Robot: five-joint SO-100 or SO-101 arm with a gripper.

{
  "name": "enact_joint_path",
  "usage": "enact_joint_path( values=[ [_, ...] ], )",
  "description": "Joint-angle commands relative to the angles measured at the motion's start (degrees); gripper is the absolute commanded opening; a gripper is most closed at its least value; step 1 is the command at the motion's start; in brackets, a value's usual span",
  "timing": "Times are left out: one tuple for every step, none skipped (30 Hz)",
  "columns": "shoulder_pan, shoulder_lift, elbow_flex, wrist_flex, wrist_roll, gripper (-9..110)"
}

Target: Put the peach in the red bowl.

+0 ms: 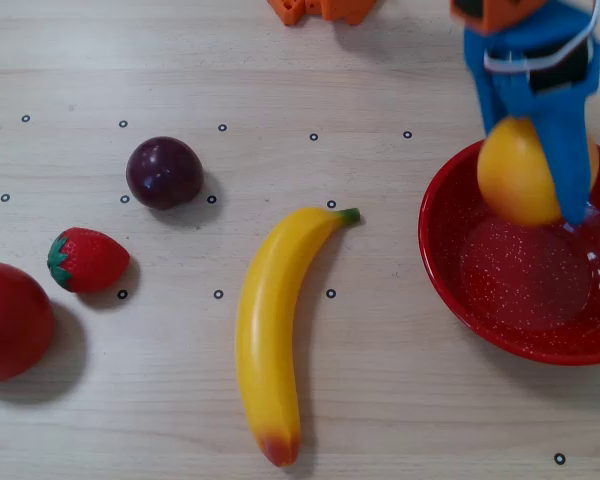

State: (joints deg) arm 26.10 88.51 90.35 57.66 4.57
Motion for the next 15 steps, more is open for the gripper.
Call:
enact_joint_path(
  values=[
    [1.67, 3.69, 0.53, -7.47, 4.92, 0],
    [1.67, 2.99, 1.67, -9.14, 6.24, 0],
    [1.76, 2.29, 2.46, -10.2, 7.56, 0],
    [1.85, 1.58, 2.99, -10.72, 8.61, 0],
    [1.93, 0.79, 2.99, -10.9, 8.79, 0],
    [2.02, 0.09, 2.81, -10.72, 8.96, 0],
    [2.11, -0.62, 2.64, -10.46, 9.4, 2],
    [2.11, -1.23, 2.55, -9.93, 9.4, 7],
    [2.11, -1.76, 2.46, -9.4, 9.4, 14],
    [2.11, -2.2, 2.37, -8.61, 9.23, 22],
    [2.02, -2.64, 2.37, -7.82, 9.14, 30],
    [2.02, -3.08, 2.37, -6.94, 9.14, 34],
    [2.11, -3.34, 2.37, -6.15, 9.14, 37],
    [2.11, -3.69, 2.37, -5.62, 8.44, 41],
    [2.11, -3.87, 2.02, -4.83, 7.56, 46]
  ],
)
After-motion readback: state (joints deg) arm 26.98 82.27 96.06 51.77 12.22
